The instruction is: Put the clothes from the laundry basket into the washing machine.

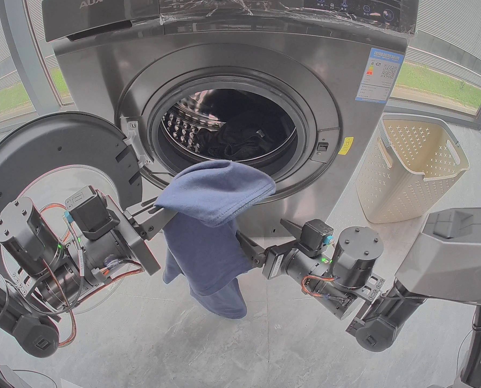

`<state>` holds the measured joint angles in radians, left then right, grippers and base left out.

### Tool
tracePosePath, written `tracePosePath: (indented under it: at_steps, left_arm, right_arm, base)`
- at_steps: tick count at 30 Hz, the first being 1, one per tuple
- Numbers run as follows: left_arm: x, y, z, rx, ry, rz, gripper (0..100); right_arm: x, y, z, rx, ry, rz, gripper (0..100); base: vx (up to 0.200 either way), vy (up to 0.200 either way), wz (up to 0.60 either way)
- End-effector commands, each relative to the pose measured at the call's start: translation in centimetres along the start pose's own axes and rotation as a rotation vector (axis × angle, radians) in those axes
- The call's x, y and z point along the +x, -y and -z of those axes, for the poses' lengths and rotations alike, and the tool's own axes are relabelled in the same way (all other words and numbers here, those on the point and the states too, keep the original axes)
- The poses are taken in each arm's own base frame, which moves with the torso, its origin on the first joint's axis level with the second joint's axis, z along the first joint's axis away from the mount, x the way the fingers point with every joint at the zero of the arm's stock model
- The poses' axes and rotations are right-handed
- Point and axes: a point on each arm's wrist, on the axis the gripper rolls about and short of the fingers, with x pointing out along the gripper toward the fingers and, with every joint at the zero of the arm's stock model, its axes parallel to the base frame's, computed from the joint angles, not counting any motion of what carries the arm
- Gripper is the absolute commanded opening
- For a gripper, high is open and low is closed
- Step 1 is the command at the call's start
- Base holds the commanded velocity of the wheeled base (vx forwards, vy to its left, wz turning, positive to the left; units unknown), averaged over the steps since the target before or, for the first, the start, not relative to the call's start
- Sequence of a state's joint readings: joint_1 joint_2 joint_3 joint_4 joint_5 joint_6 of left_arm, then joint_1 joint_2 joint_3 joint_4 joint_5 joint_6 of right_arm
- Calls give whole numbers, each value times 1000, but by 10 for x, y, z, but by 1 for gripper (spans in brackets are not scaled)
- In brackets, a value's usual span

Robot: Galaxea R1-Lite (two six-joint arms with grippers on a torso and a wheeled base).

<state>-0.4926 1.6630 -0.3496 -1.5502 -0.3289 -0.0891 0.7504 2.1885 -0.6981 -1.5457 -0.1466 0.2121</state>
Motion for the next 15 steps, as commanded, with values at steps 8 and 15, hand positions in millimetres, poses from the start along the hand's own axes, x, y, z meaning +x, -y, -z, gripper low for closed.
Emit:
tracePosePath:
  at_steps: [8,15]
  left_arm:
    - [6,-3,7,-12,-17,-9,0]
    - [6,-3,6,-13,-14,-8,0]
  right_arm:
    - [-6,-31,47,-14,-133,-97,100]
    - [-9,-36,56,-20,-162,-113,100]
  base:
    - [0,0,0]
    - [0,0,0]
